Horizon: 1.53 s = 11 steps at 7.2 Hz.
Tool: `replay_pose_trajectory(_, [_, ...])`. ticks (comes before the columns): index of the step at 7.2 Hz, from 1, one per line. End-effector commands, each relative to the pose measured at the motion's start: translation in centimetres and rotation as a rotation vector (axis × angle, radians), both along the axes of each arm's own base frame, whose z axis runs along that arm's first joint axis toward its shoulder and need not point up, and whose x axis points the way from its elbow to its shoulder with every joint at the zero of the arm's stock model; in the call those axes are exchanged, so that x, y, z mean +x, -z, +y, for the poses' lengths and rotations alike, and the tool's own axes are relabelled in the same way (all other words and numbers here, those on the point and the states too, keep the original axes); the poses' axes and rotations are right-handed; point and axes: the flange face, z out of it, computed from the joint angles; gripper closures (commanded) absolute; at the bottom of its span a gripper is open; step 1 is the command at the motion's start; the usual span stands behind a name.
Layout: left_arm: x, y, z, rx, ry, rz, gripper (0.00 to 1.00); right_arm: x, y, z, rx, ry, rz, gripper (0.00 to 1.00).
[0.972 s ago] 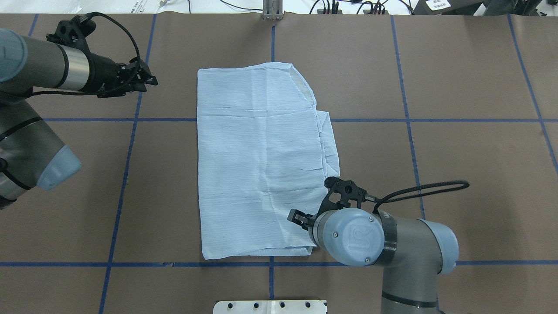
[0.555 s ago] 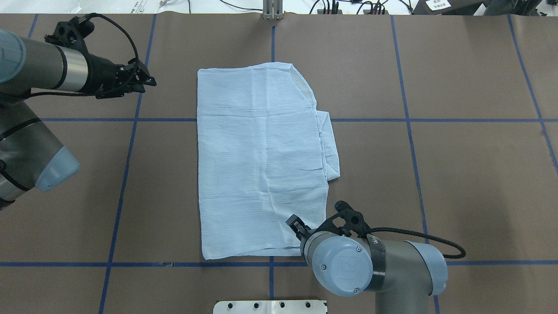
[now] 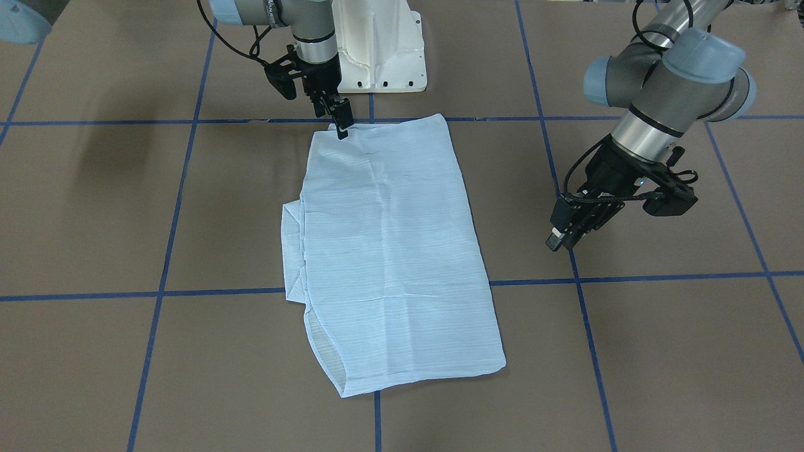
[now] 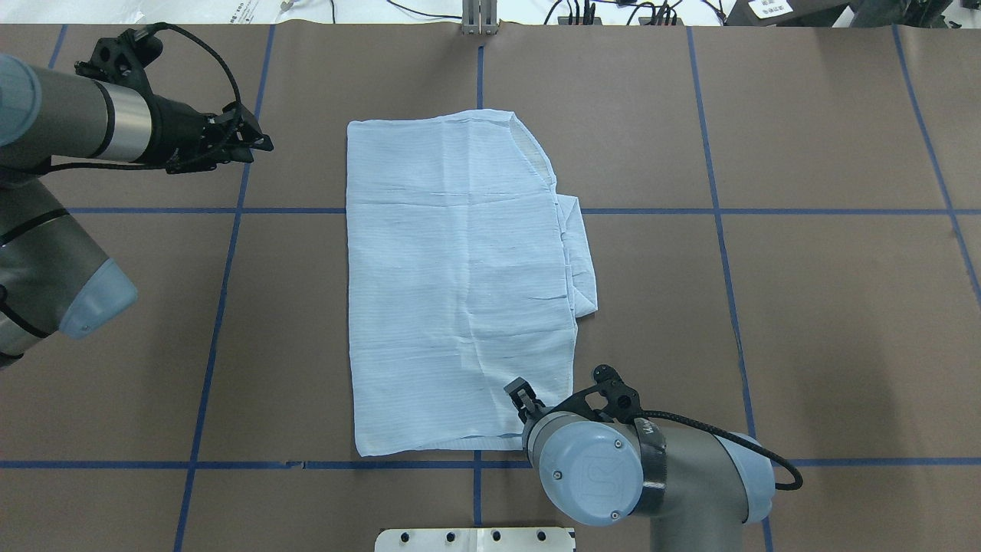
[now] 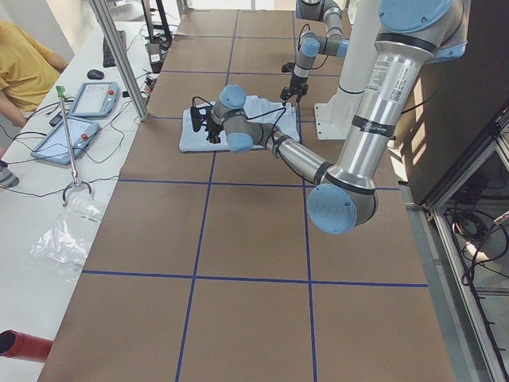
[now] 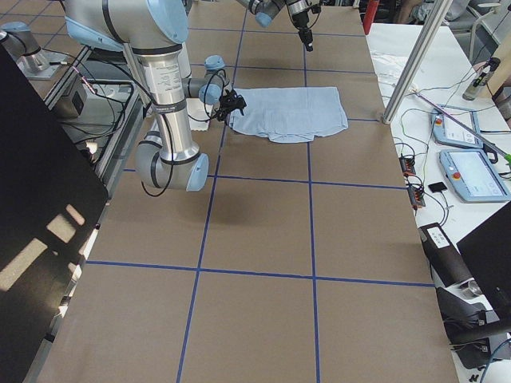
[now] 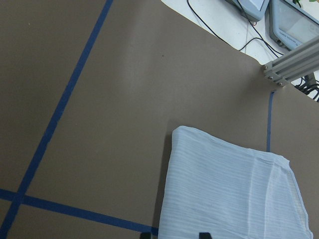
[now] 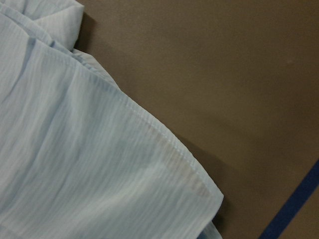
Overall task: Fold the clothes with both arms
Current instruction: 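Move the right gripper to the shirt corner nearest the robot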
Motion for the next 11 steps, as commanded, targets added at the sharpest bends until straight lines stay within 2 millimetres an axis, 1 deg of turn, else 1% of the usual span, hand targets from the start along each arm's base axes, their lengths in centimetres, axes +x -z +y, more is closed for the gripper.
replay_pose_trajectory(1, [-0.3, 0.1, 0.0, -0.001, 0.005, 0.003, 0.57, -1.4, -0.6, 0.0, -0.019, -0.011, 0.019, 0.04])
replay_pose_trajectory(3, [-0.3, 0.1, 0.0, -0.004, 0.006, 0.004, 0.57, -1.4, -0.3, 0.0, -0.018, -0.009, 0.0, 0.1])
replay_pose_trajectory(4, [-0.3, 0.1, 0.0, -0.004, 0.007, 0.004, 0.57, -1.5, -0.3, 0.4, -0.019, -0.002, 0.002, 0.22])
replay_pose_trajectory(5, [-0.3, 0.1, 0.0, -0.004, 0.007, 0.004, 0.57, -1.5, -0.2, 0.6, -0.019, -0.001, -0.001, 0.63])
replay_pose_trajectory(6, [-0.3, 0.1, 0.0, -0.004, 0.007, 0.004, 0.57, -1.4, -0.5, 0.5, -0.022, 0.002, 0.003, 1.0])
replay_pose_trajectory(7, [-0.3, -0.3, 0.1, -0.011, 0.007, 0.0, 0.57, -1.0, 0.0, 0.5, -0.02, 0.003, -0.009, 1.0])
replay_pose_trajectory(9, [-0.3, -0.3, 0.0, -0.009, 0.01, 0.0, 0.57, -0.3, 0.5, 0.1, -0.01, 0.005, -0.017, 1.0])
replay_pose_trajectory(11, [-0.3, -0.2, 0.2, -0.009, 0.009, 0.001, 0.57, -0.1, 0.5, 0.2, -0.009, 0.006, -0.014, 1.0])
